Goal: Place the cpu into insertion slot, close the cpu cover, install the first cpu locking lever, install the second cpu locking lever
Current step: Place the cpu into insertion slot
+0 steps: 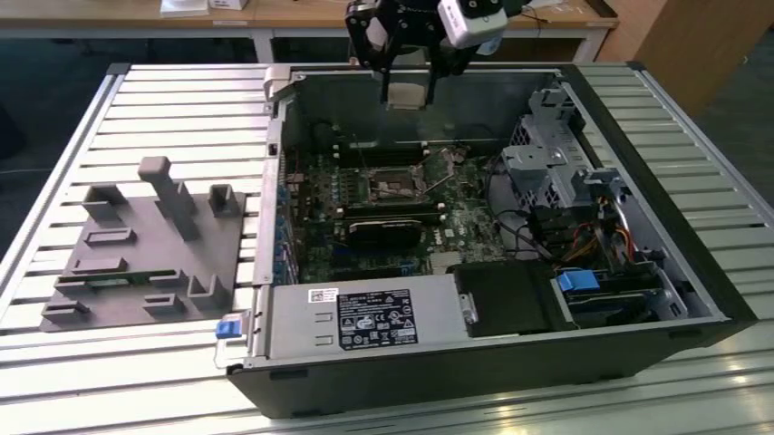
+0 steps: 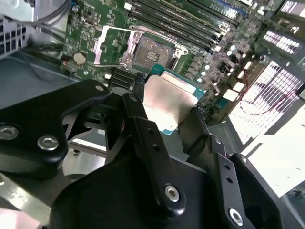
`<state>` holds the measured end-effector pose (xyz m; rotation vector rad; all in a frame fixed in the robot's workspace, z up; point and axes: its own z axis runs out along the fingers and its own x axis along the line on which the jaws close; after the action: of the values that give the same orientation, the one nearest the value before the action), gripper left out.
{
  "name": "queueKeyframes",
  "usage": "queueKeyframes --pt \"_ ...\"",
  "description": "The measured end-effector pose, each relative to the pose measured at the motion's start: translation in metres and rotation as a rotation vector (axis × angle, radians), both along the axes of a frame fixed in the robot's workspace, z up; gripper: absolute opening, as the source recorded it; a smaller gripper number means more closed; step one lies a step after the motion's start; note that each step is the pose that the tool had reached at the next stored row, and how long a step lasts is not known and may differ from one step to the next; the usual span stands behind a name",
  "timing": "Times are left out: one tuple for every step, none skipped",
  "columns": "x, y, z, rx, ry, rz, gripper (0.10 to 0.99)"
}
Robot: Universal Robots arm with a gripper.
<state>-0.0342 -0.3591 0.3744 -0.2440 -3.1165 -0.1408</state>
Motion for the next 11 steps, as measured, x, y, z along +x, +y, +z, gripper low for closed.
queueKeyframes --pt "0.0000 0.0000 -0.0002 0.000 0.0000 -0.014 0.537" --pt "0.0000 0.0000 -0.0004 0.000 0.0000 -0.029 0.537" --pt "0.0000 0.0000 -0.0005 0.000 0.0000 -0.042 0.537" --pt "0.0000 0.0000 -0.0006 0.000 0.0000 -0.055 0.537" --pt "0.0000 0.0000 -0.0007 0.000 0.0000 -0.067 0.537" --pt "0.0000 0.0000 -0.0008 0.000 0.0000 -0.078 0.537" --pt "0.0000 0.0000 -0.0009 0.000 -0.0001 -0.088 0.537" --pt "0.0000 0.0000 -0.0010 0.000 0.0000 -0.096 0.537" --pt "0.0000 0.0000 -0.0011 0.000 0.0000 -0.101 0.537" --pt "0.0000 0.0000 -0.0011 0.000 0.0000 -0.102 0.537" --pt "0.0000 0.0000 -0.0011 0.000 -0.0001 -0.102 0.537"
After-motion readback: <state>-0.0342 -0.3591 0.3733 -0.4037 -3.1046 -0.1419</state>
